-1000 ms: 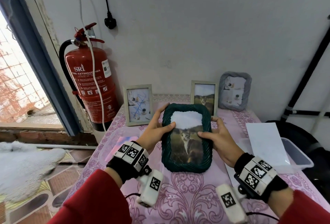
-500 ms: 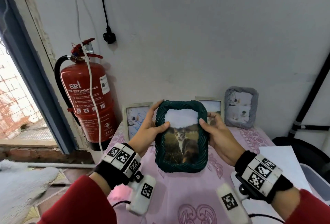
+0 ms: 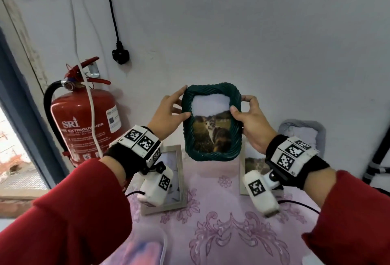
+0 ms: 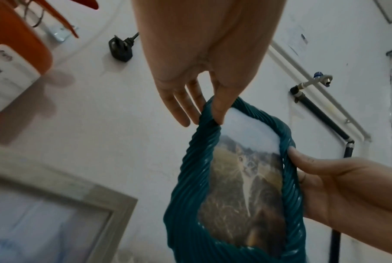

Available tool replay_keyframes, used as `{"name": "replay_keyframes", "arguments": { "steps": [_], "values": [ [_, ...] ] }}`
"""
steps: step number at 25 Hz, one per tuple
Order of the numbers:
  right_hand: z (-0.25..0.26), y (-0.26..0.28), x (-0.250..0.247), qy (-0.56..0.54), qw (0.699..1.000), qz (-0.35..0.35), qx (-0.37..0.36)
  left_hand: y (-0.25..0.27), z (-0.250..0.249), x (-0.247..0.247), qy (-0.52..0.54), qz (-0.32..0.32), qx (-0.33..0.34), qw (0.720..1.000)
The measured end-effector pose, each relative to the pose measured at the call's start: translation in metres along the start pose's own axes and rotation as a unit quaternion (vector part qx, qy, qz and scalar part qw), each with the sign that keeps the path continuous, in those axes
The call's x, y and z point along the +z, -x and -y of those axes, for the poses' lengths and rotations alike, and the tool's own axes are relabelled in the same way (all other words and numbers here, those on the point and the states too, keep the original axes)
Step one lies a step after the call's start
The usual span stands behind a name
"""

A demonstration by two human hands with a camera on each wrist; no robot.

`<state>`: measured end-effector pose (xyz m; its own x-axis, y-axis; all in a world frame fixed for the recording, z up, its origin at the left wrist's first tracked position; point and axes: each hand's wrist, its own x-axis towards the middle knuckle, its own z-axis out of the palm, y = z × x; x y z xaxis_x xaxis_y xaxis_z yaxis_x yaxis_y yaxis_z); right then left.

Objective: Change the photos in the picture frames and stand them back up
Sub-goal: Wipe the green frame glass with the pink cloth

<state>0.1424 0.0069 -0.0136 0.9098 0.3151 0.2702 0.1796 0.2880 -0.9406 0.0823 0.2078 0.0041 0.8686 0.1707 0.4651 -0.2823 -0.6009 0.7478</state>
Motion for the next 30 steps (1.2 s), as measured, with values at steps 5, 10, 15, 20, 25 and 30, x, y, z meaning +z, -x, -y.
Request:
{"name": "replay_keyframes", "arguments": {
  "steps": [5,10,15,20,25,30],
  "values": [
    [-0.031,-0.051,0.014,-0.058,0.998,-0.014,0.025,-0.042,0.029,-0.001,-0.058,0.024,-0.026,0.998],
    [-0.089,-0.095,0.021,-0.044,0.996,-0.051,0.061,-0.067,0.07,0.008,-0.103,0.085,-0.143,0.981],
    [-0.136,-0.119,0.02,-0.033,0.992,-0.086,0.091,-0.074,0.101,0.022,-0.088,0.164,-0.261,0.947],
    [-0.169,-0.128,0.016,-0.054,0.987,-0.099,0.111,-0.076,0.12,0.03,-0.108,0.176,-0.279,0.938],
    [-0.185,-0.128,0.007,-0.078,0.983,-0.113,0.12,-0.077,0.126,0.034,-0.136,0.212,-0.282,0.926],
    [-0.18,-0.121,0.006,-0.005,0.987,-0.116,0.114,-0.07,0.12,0.028,-0.148,0.215,-0.281,0.924]
  ]
}}
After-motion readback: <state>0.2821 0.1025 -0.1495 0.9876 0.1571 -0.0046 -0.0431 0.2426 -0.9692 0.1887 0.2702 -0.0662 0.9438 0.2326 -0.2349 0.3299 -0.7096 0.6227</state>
